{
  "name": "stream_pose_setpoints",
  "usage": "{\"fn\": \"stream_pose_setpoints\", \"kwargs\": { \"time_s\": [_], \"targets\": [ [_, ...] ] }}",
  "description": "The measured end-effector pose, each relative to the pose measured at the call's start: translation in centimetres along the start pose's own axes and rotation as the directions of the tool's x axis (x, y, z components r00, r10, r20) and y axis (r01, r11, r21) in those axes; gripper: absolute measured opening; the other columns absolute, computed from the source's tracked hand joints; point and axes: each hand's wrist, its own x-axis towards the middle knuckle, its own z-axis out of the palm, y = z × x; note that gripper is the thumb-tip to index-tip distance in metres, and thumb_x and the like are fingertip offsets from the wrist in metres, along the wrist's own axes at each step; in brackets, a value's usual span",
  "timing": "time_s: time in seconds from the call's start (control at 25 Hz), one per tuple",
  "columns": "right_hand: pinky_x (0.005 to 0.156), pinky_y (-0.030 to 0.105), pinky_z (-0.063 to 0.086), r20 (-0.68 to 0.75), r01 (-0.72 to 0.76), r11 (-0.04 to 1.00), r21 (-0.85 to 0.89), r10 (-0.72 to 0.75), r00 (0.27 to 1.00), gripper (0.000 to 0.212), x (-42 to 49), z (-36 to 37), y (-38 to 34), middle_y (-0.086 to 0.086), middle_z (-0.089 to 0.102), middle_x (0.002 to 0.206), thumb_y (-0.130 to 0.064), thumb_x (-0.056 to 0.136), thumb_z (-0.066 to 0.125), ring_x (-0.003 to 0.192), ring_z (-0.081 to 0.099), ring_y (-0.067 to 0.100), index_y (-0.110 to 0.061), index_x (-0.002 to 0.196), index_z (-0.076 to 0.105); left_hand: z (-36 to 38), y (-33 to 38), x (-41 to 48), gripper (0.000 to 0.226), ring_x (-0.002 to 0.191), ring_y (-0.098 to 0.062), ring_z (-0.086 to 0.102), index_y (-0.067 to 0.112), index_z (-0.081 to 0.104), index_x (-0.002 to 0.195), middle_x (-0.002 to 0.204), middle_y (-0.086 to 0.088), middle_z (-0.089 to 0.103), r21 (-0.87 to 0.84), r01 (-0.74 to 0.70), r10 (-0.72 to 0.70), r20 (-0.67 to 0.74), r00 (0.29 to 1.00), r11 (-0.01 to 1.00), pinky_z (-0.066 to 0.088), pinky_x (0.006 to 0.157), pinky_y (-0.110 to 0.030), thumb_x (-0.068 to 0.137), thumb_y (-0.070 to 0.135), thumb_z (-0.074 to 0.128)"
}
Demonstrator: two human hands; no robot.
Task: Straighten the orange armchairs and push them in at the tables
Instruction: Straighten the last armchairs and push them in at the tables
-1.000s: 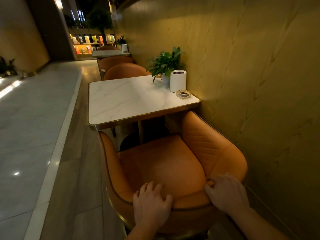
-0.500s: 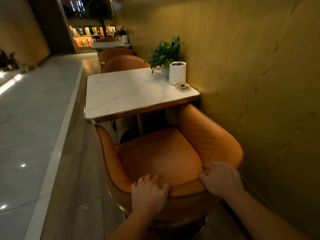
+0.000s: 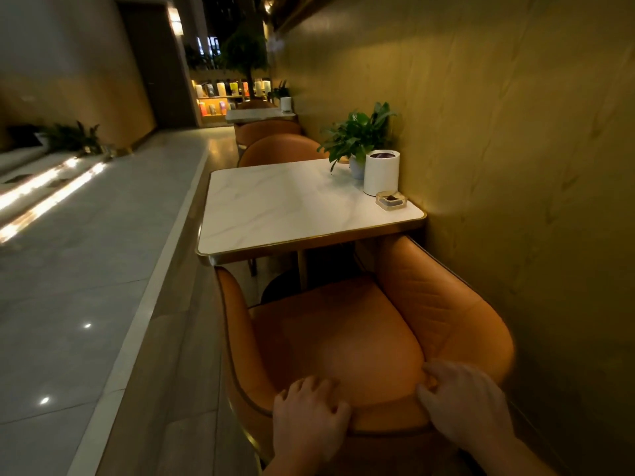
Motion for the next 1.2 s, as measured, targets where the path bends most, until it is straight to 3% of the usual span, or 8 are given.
{"fn": "stream_pose_setpoints", "kwargs": {
  "time_s": [0.2,0.32,0.6,0.68,0.88,1.04,1.2],
  "targets": [
    [0.094,0.032,0.041,0.212,0.137,0.988,0.066,-0.148,0.966,0.061,1.6,-2.0,2.0,-0.013,0.060,0.127,-0.080,0.086,0.029,0.112,0.054,0.009,-0.043,0.127,0.056,-0.5,0.0,-0.4,0.078,0.137,-0.009,0.034,0.047,0.045,0.139,0.149,0.015,0.042,-0.018,0.015,-0.015,-0.003,1.000,1.000,0.025,0.111,-0.043,0.074,0.072,0.011],
    [0.088,0.030,0.043,0.154,0.151,0.988,0.032,-0.154,0.976,0.068,2.6,-2.4,3.9,-0.019,0.063,0.116,-0.089,0.077,0.018,0.104,0.054,0.002,-0.050,0.112,0.061,-0.6,0.2,-0.1,0.071,0.136,-0.007,0.033,0.049,0.045,0.138,0.148,0.019,0.042,-0.042,0.039,-0.039,-0.010,0.999,0.998,0.024,0.110,-0.041,0.075,0.071,0.018],
    [0.078,0.024,0.038,0.288,0.109,0.994,-0.021,-0.098,0.953,0.044,2.6,-2.9,3.4,-0.020,0.059,0.105,-0.076,0.089,0.028,0.094,0.049,-0.003,-0.054,0.110,0.060,-0.4,0.2,0.1,0.078,0.141,-0.002,0.025,0.055,0.035,0.142,0.153,0.026,0.031,-0.032,0.013,-0.014,-0.030,0.999,0.999,0.023,0.110,-0.037,0.067,0.072,0.021],
    [0.082,0.025,0.037,0.320,0.099,0.995,-0.026,-0.086,0.944,0.042,2.6,-3.0,3.3,-0.019,0.057,0.114,-0.074,0.091,0.028,0.100,0.049,0.000,-0.055,0.113,0.058,-0.2,-0.1,0.1,0.079,0.143,-0.002,0.023,0.055,0.032,0.144,0.155,0.026,0.028,-0.030,0.000,0.000,-0.029,1.000,1.000,0.022,0.112,-0.036,0.067,0.072,0.022],
    [0.110,0.030,0.026,0.434,0.094,0.993,0.069,-0.115,0.894,0.040,3.3,-3.1,3.0,-0.014,0.044,0.139,-0.062,0.099,0.029,0.129,0.040,0.007,-0.049,0.132,0.047,0.0,-0.9,0.1,0.080,0.140,0.004,0.023,0.056,0.032,0.143,0.154,0.029,0.028,-0.025,-0.043,0.041,-0.061,0.997,0.999,0.027,0.105,-0.030,0.066,0.072,0.022],
    [0.105,0.028,0.034,0.366,0.084,0.996,-0.004,-0.076,0.927,0.044,2.9,-3.6,2.2,-0.017,0.052,0.129,-0.069,0.095,0.027,0.119,0.047,0.004,-0.053,0.128,0.051,-0.1,-0.9,0.1,0.074,0.134,0.008,0.026,0.053,0.038,0.140,0.149,0.031,0.032,-0.051,-0.037,0.031,-0.109,0.994,0.998,0.027,0.098,-0.029,0.069,0.070,0.023],
    [0.075,0.025,0.040,0.187,0.049,0.999,-0.024,-0.044,0.981,0.046,1.3,-3.1,1.8,-0.014,0.051,0.093,-0.073,0.091,0.027,0.085,0.048,0.003,-0.053,0.118,0.058,-0.5,-1.1,0.4,0.067,0.132,0.001,0.032,0.050,0.041,0.139,0.148,0.024,0.037,-0.044,-0.047,0.042,-0.093,0.995,0.998,0.029,0.095,-0.032,0.077,0.067,0.026]
  ]
}}
